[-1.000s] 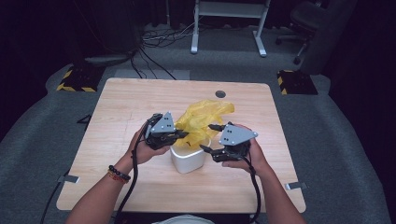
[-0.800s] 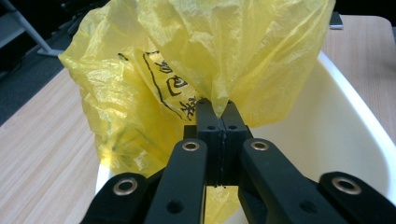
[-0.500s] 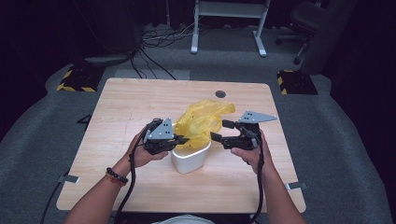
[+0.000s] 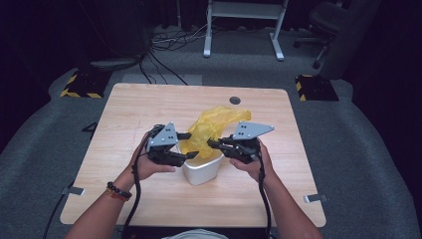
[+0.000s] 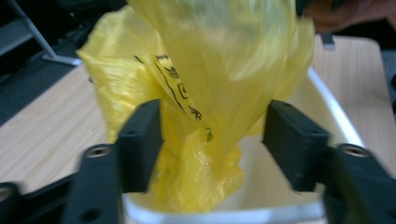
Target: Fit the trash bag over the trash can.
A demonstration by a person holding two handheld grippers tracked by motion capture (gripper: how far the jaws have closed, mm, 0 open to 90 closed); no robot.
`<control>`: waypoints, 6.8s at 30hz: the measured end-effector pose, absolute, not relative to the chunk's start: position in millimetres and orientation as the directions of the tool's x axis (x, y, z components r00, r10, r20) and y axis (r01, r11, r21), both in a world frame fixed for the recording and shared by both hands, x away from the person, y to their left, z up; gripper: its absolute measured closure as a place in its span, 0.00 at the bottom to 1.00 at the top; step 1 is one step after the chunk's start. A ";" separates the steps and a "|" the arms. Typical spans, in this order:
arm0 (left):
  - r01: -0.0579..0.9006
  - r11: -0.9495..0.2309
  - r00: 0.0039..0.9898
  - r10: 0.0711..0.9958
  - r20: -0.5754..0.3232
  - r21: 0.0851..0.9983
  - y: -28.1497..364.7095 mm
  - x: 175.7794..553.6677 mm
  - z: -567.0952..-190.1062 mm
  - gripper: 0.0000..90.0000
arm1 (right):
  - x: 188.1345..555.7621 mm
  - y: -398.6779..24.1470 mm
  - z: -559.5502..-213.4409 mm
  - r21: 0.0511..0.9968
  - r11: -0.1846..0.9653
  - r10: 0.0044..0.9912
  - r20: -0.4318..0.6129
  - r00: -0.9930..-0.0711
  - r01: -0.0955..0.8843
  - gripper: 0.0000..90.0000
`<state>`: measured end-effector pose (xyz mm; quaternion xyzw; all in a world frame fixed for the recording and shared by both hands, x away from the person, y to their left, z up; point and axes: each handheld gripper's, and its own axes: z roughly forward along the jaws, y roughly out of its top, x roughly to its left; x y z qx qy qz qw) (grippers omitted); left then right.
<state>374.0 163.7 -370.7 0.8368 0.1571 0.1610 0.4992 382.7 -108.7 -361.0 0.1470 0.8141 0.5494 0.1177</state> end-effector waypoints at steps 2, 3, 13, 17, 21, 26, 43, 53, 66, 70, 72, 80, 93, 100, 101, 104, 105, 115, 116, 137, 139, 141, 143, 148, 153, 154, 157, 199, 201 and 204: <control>0.082 -0.403 0.893 0.436 0.112 0.911 174.2 367.9 -363.9 0.24 | 379.4 -101.1 -361.5 0.914 0.398 0.349 -0.071 -0.934 0.079 0.98; 0.065 -0.373 0.894 0.434 0.112 0.925 179.4 364.3 -359.4 0.23 | 377.5 -97.2 -361.6 0.904 0.424 0.338 -0.096 -0.936 0.060 0.99; -0.035 -0.444 0.927 0.321 0.196 0.895 159.0 350.4 -321.5 0.20 | 353.9 -70.4 -353.9 0.820 0.564 0.171 -0.236 -0.957 -0.102 0.98; -0.032 -0.508 0.931 0.299 0.211 0.861 149.7 354.2 -325.0 0.50 | 351.1 -70.4 -353.1 0.817 0.565 0.169 -0.247 -0.954 -0.111 0.93; -0.037 -0.521 0.939 0.273 0.207 0.853 155.6 355.0 -330.9 0.91 | 350.1 -78.7 -352.3 0.832 0.544 0.169 -0.237 -0.957 -0.110 0.89; -0.040 -0.491 0.939 0.280 0.201 0.870 172.6 346.2 -334.9 1.00 | 347.4 -91.7 -355.2 0.844 0.526 0.170 -0.221 -0.960 -0.101 0.80; -0.084 -0.390 0.933 0.294 0.210 0.917 208.9 317.0 -363.9 0.99 | 357.0 -141.4 -358.9 0.885 0.465 0.423 -0.208 -0.882 0.014 0.61; -0.163 -0.473 0.929 0.221 0.296 0.866 210.7 303.8 -370.1 0.95 | 367.7 -136.0 -357.8 0.865 0.499 0.530 -0.250 -0.810 0.060 0.59; -0.164 -0.567 0.926 0.194 0.324 0.807 210.4 299.7 -408.9 1.00 | 381.2 -121.3 -368.0 0.858 0.498 0.565 -0.211 -0.798 0.127 0.59; -0.159 -0.666 0.902 0.203 0.382 0.729 197.4 297.9 -426.1 1.00 | 380.3 -121.2 -369.1 0.856 0.499 0.556 -0.197 -0.808 0.134 0.55; -0.148 -0.724 0.894 0.194 0.405 0.673 188.6 297.4 -440.5 1.00 | 379.2 -122.8 -369.1 0.860 0.495 0.536 -0.187 -0.823 0.126 0.54; -0.071 -0.590 0.916 0.280 0.286 0.804 208.8 296.3 -430.3 0.82 | 367.9 -120.0 -363.5 0.877 0.476 0.379 -0.139 -0.915 0.064 0.54; 0.031 -0.395 0.875 0.454 0.166 0.918 229.8 290.6 -402.3 0.24 | 347.2 -82.1 -357.8 0.846 0.528 0.212 -0.213 -0.954 -0.071 0.65; -0.025 -0.304 0.880 0.445 0.165 0.952 223.1 297.0 -357.8 0.17 | 346.6 -68.5 -363.1 0.812 0.575 0.192 -0.258 -0.947 -0.105 0.86; -0.032 -0.318 0.884 0.434 0.175 0.948 219.4 298.3 -353.7 0.17 | 346.3 -67.3 -363.6 0.812 0.573 0.187 -0.259 -0.948 -0.109 0.88; -0.058 -0.342 0.887 0.414 0.206 0.938 209.0 301.4 -346.3 0.17 | 344.2 -64.3 -364.2 0.822 0.556 0.167 -0.259 -0.951 -0.126 0.93; -0.061 -0.345 0.892 0.403 0.207 0.937 205.6 303.0 -345.2 0.17 | 343.2 -63.2 -364.4 0.824 0.552 0.157 -0.255 -0.954 -0.129 0.94; -0.138 -0.483 0.908 0.286 0.305 0.865 188.6 309.5 -347.8 0.97 | 342.9 -67.2 -365.6 0.841 0.528 0.158 -0.236 -0.959 -0.120 0.87; -0.153 -0.477 0.912 0.270 0.310 0.865 190.6 307.1 -347.8 0.99 | 343.2 -70.5 -365.5 0.844 0.524 0.170 -0.238 -0.956 -0.116 0.80; -0.332 -0.563 0.867 0.135 0.480 0.757 213.3 253.1 -377.4 0.98 | 359.9 -109.5 -379.6 0.822 0.568 0.328 -0.263 -0.907 -0.032 0.88; -0.363 -0.584 0.844 0.124 0.522 0.726 206.5 244.6 -386.4 0.98 | 362.7 -109.2 -383.2 0.828 0.560 0.330 -0.248 -0.911 -0.023 0.93; -0.380 -0.625 0.814 0.124 0.568 0.682 200.3 238.7 -395.9 0.99 | 367.2 -108.4 -389.8 0.831 0.556 0.326 -0.219 -0.920 -0.001 0.95; -0.372 -0.633 0.811 0.133 0.570 0.678 197.0 237.3 -404.7 0.99 | 369.6 -106.9 -396.8 0.825 0.565 0.325 -0.215 -0.921 0.007 0.97; -0.336 -0.641 0.789 0.208 0.578 0.690 193.9 242.8 -421.8 0.99 | 372.3 -107.1 -404.9 0.830 0.557 0.327 -0.191 -0.926 0.025 0.98; -0.259 -0.600 0.795 0.313 0.520 0.757 199.0 253.4 -425.9 0.96 | 368.1 -110.7 -401.3 0.844 0.536 0.320 -0.196 -0.927 0.007 0.94; -0.244 -0.590 0.804 0.321 0.500 0.770 200.4 255.0 -426.8 0.94 | 364.8 -111.7 -399.5 0.845 0.535 0.314 -0.210 -0.926 -0.010 0.89; -0.228 -0.579 0.805 0.340 0.486 0.782 202.3 256.0 -427.8 0.95 | 352.4 -117.5 -392.3 0.866 0.495 0.299 -0.245 -0.922 -0.069 0.74; -0.134 -0.546 0.845 0.373 0.383 0.827 216.9 266.6 -423.6 0.99 | 365.0 -126.9 -337.1 0.914 0.306 0.349 -0.367 -0.862 -0.265 0.95; -0.128 -0.544 0.850 0.371 0.374 0.830 217.8 268.1 -423.6 0.98 | 372.5 -115.2 -333.0 0.920 0.312 0.348 -0.343 -0.873 -0.237 0.95; -0.124 -0.533 0.861 0.362 0.358 0.837 218.9 268.6 -424.6 0.98 | 384.0 -93.5 -332.1 0.912 0.358 0.332 -0.325 -0.885 -0.201 0.95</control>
